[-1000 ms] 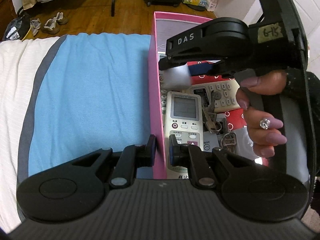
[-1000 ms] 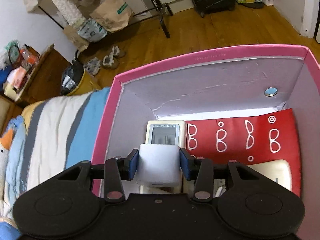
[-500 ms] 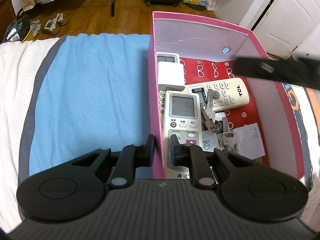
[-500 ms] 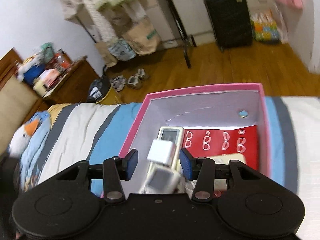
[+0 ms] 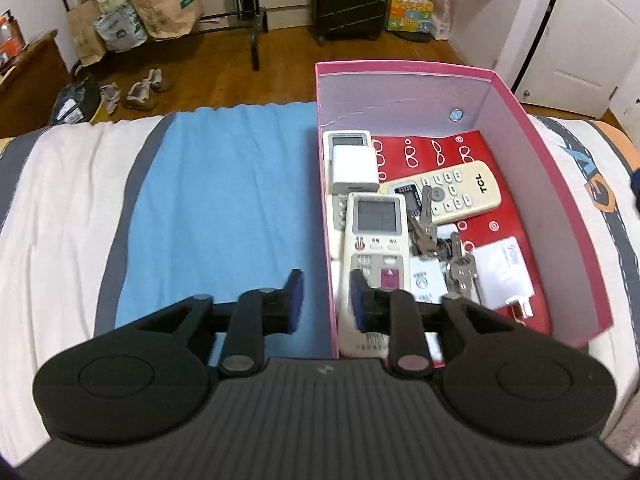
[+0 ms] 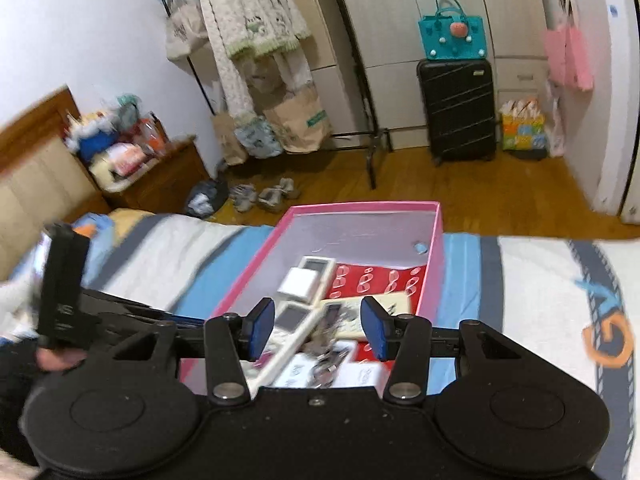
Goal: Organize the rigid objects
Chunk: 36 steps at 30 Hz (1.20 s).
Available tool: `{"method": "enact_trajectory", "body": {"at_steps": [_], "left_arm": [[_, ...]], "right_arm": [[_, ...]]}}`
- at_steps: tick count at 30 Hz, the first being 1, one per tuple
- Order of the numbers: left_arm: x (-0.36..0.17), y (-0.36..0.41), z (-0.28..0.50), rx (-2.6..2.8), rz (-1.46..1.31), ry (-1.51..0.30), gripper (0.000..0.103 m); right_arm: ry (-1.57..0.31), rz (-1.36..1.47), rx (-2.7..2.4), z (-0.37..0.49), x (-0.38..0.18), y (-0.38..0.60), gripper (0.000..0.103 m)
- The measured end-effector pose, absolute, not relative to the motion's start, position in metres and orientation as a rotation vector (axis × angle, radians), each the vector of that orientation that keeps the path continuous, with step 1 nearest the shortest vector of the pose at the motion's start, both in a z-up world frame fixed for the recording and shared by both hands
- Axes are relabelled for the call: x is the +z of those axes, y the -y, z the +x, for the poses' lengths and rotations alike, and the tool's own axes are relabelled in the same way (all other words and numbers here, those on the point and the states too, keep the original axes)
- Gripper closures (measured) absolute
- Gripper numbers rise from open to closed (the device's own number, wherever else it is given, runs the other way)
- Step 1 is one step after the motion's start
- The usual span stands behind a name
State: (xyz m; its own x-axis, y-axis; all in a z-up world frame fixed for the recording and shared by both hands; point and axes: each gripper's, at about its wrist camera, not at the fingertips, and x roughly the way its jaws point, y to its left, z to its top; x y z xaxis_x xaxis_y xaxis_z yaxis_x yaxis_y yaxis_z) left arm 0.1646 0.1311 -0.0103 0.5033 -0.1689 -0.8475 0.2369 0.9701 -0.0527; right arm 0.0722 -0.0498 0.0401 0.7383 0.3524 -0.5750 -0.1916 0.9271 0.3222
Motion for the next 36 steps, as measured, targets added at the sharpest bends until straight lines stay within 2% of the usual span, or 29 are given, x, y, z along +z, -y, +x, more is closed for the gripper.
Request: {"method": "enact_trajectory", "body": {"at_steps": [5, 9, 12, 17, 25, 29, 36], "left_arm": [[0.019, -0.127, 0.132, -0.251, 0.086, -0.938, 0.057], [0.043, -0.112, 0.105, -0.277, 0.116, -0.895, 0.036], [0.056, -0.101, 0.089, -0.272, 0.116, -0.877, 0.026], [0.064, -0.084, 0.068, -0.284, 0.087, -0.881, 0.026], [0.064, -0.054, 0.037, -0.280, 0.100, -0.865, 0.025], [0.063, -0.040, 0.025, -0.234, 0.171, -0.845, 0.017], [0.058, -0.035, 0.014, -0.208, 0.173, -0.850, 0.015]], "right_arm": [[-0.639, 0.213, 0.284, 0.044, 0.050, 0.058, 0.049], [-0.639, 0.200, 0.255, 0.025, 0.057, 0.066, 0.049], [-0.631, 0.176, 0.217, 0.013, 0.060, 0.070, 0.049], [-0.625, 0.195, 0.175, -0.006, 0.058, 0.086, 0.041], [-0.612, 0.223, 0.144, -0.029, 0.049, 0.103, 0.039], [-0.592, 0.165, 0.136, -0.041, 0.048, 0.101, 0.030], [-0.595, 0.145, 0.092, -0.053, 0.044, 0.100, 0.030]]}}
